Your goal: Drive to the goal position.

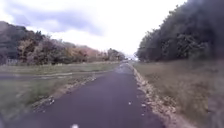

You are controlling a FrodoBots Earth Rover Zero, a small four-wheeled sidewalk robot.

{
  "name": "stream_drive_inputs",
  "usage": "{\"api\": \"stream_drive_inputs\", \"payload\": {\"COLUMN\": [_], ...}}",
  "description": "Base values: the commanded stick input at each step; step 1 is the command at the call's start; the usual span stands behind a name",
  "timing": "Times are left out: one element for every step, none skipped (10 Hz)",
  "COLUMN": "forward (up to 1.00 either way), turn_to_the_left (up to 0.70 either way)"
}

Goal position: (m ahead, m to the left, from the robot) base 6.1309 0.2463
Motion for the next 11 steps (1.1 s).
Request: {"api": "stream_drive_inputs", "payload": {"forward": [0.60, 0.60, 0.60, 0.60, 0.60, 0.60, 0.60, 0.60, 0.60, 0.60, 0.60], "turn_to_the_left": [0.00, 0.00, 0.00, 0.00, 0.00, 0.00, -0.03, -0.09, -0.15, -0.15, -0.15]}}
